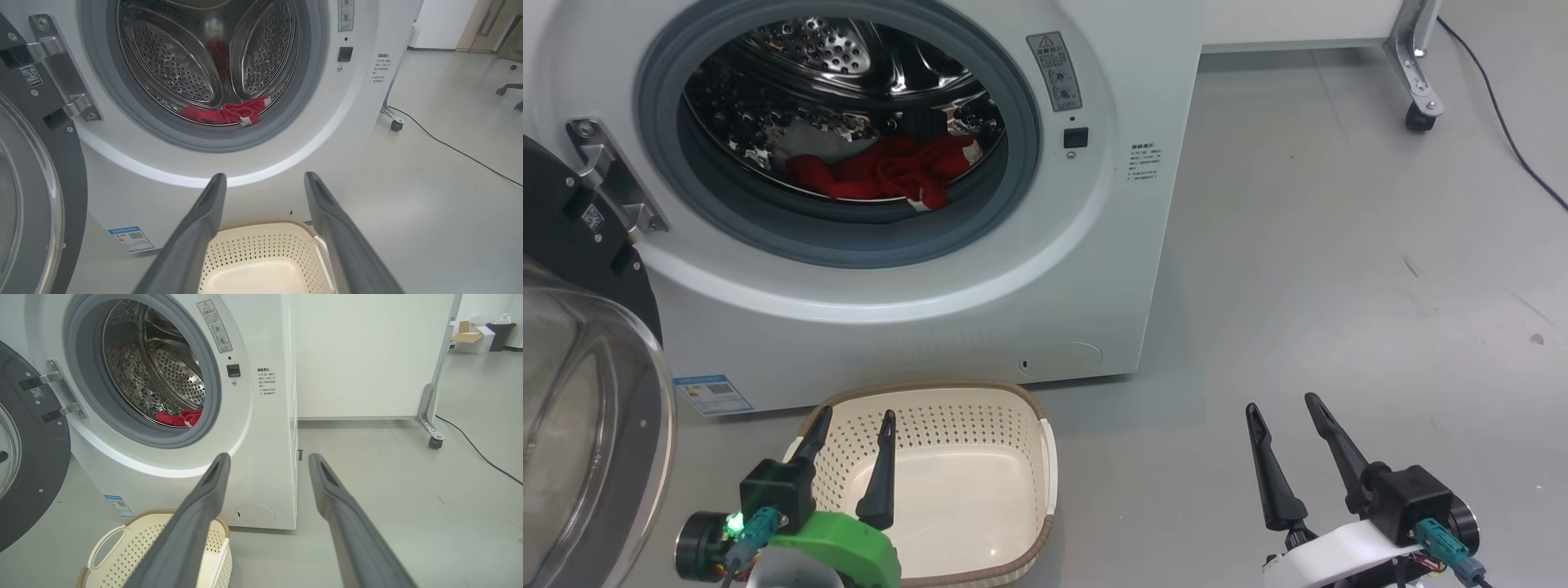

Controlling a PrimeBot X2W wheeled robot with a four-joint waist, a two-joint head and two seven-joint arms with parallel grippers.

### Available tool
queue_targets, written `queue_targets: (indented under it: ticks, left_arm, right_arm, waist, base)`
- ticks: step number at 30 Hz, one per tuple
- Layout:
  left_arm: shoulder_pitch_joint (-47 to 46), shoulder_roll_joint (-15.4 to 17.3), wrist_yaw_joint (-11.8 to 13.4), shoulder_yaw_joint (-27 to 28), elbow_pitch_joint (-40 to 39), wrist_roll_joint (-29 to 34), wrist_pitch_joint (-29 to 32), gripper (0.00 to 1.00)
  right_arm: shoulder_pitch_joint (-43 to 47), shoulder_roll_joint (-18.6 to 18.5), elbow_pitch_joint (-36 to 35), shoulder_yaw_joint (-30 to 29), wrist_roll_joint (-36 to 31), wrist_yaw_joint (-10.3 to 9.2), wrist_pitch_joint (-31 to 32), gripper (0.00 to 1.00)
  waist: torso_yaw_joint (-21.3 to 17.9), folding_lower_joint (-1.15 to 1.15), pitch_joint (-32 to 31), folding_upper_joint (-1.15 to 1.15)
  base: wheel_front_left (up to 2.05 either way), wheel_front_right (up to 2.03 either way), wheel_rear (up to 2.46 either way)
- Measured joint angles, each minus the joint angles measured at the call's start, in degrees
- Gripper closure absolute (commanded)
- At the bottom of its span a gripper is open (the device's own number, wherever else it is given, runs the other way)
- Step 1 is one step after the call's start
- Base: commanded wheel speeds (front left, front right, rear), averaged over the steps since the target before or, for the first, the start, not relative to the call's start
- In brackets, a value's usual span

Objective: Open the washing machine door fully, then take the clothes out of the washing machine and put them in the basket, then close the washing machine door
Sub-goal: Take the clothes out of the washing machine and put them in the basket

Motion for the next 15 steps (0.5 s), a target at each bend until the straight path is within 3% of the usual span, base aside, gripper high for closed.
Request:
queue_targets:
  ticks: [15]
  left_arm:
    - [-11.3,-0.2,-1.6,0.8,4.3,-2.5,4.4,0.0]
  right_arm:
    - [-3.4,0.0,-3.1,1.1,-0.9,1.08,0.0,0.0]
  waist:
    - [-2.8,0.0,8.6,0.0]
  base:
    - [0.0,0.0,0.0]
